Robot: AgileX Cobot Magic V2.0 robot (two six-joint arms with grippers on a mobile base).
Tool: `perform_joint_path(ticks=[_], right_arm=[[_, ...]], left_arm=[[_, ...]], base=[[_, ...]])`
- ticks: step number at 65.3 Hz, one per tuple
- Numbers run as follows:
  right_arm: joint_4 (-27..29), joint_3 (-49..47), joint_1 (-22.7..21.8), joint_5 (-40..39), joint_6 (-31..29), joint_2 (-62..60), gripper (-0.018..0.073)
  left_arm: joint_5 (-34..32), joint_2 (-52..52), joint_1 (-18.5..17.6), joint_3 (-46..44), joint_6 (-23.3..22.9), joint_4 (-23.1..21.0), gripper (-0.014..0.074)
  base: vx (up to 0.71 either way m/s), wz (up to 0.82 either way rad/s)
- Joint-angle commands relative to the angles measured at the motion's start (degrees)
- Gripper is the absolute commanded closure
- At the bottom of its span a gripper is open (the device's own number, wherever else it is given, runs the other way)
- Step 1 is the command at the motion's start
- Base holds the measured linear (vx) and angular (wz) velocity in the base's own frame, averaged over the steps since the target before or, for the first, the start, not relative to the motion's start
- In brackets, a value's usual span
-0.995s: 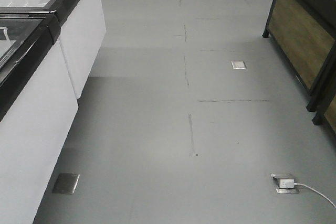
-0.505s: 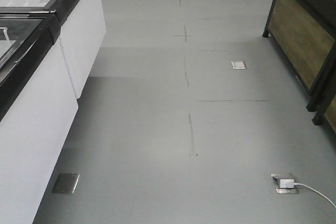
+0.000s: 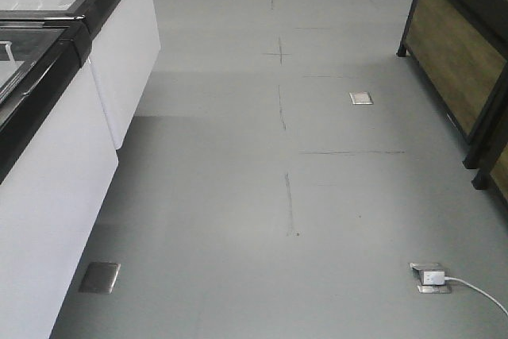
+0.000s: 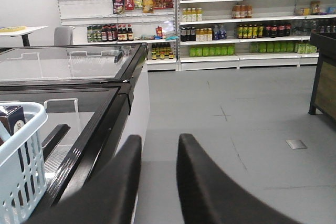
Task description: Left arm holds basket, right arm returns cookies
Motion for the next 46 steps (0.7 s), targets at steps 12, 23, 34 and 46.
perform_joint_path(ticks=[12, 23, 34, 46], right_arm=[[-0.23, 0.18, -0.28, -4.49, -0.1, -0.67, 0.0567], [-0.23, 0.18, -0.28, -4.49, -0.1, -0.67, 0.0567], [-0.23, 0.18, -0.28, -4.49, -0.1, -0.67, 0.0567], [-0.23, 0.18, -0.28, -4.49, -0.1, -0.67, 0.0567]], left_arm=[[-3.47, 0.79, 0.04, -1.91, -0.17, -0.36, 0.017], [-3.1, 0.79, 0.04, -1.91, -0.98, -0.43, 0.0164], [6.04, 3.62, 0.17, -5.9, -13.8, -0.27, 0.0164], [18.63, 14.51, 0.17, -11.94, -18.44, -0.06, 0.0164]], base=[[0.0, 0.0], [0.0, 0.0], [0.0, 0.0], [0.0, 0.0]])
